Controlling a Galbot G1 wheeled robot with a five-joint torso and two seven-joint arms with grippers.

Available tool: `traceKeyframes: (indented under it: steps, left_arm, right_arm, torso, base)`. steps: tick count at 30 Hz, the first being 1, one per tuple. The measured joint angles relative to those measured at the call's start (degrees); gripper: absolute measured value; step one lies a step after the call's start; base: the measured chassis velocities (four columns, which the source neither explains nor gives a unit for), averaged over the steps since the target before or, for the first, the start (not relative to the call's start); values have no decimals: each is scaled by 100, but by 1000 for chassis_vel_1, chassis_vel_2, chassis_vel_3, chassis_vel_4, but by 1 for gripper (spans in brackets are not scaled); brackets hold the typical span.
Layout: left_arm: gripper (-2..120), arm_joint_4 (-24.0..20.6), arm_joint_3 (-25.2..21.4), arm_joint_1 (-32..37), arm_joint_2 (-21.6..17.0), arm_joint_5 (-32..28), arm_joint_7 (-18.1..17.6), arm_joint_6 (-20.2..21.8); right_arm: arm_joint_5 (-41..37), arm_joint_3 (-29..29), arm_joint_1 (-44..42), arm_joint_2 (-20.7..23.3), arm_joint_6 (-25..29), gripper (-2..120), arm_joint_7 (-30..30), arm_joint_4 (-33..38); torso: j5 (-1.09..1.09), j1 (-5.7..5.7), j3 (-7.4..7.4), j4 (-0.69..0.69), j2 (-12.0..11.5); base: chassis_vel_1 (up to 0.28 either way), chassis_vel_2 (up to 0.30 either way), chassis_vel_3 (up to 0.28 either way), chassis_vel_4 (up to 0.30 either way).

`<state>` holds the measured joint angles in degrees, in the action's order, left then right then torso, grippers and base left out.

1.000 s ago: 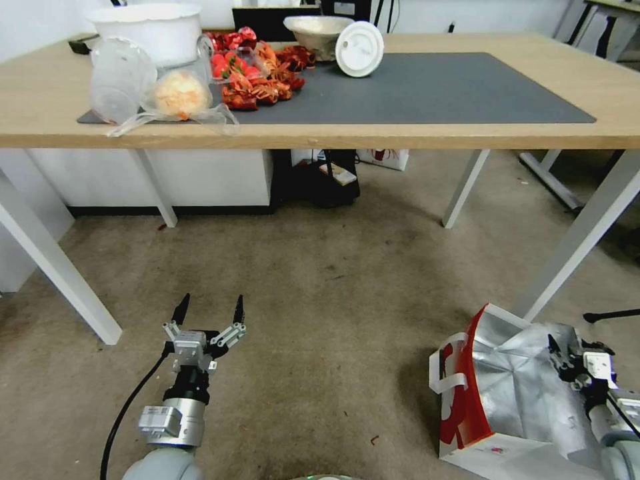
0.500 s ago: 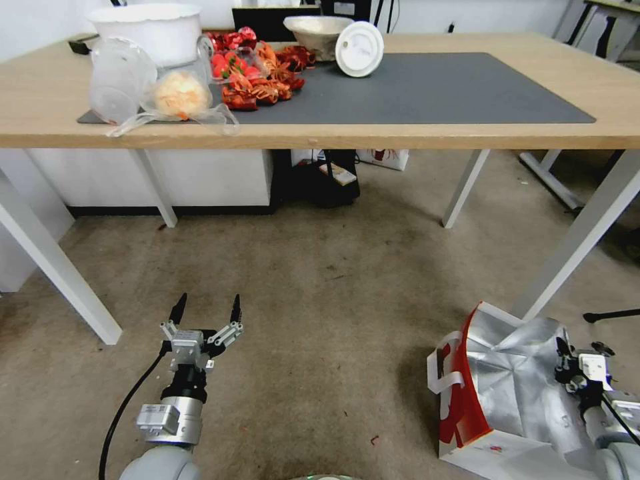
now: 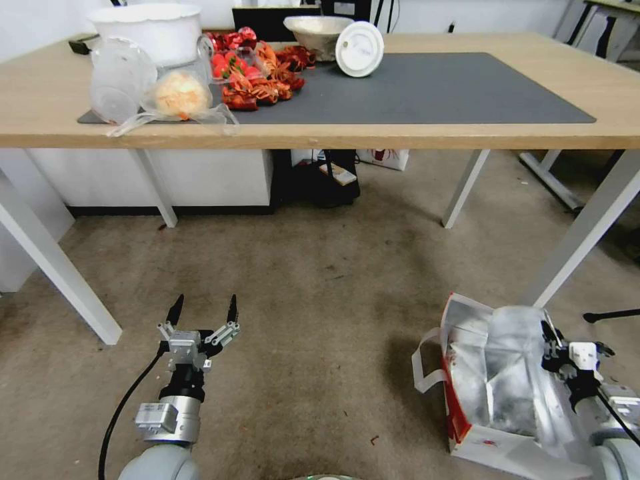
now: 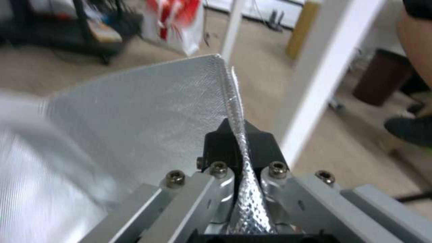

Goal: Pick up the food delivery bag from the floor and place it on the table.

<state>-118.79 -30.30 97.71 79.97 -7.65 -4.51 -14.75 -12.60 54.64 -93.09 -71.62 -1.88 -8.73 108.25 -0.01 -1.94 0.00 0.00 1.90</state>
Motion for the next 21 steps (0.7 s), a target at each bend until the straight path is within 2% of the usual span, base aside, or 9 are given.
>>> traceKeyframes:
  steps: [7, 15, 21]
  left_arm:
    - [99, 32, -42, -6, -67, -115, -75, -45]
    - [99, 16, -52, -83, -70, -207, -87, -9]
    - [99, 23, -75, -100, -90, -235, -48, 10]
  right_arm:
    - [-110, -147, -140, -104, -290, 0, 34, 901]
    - [-380, -246, -206, -11, -550, 0, -50, 1605]
    - [-582, -284, -218, 97, -600, 0, -169, 1878]
  torso:
    - [1, 0, 0, 0, 0]
    - [0, 0, 0, 0, 0]
    - [0, 0, 0, 0, 0]
  base:
    - [0, 0, 0, 0]
    - [0, 0, 0, 0]
    - [0, 0, 0, 0]
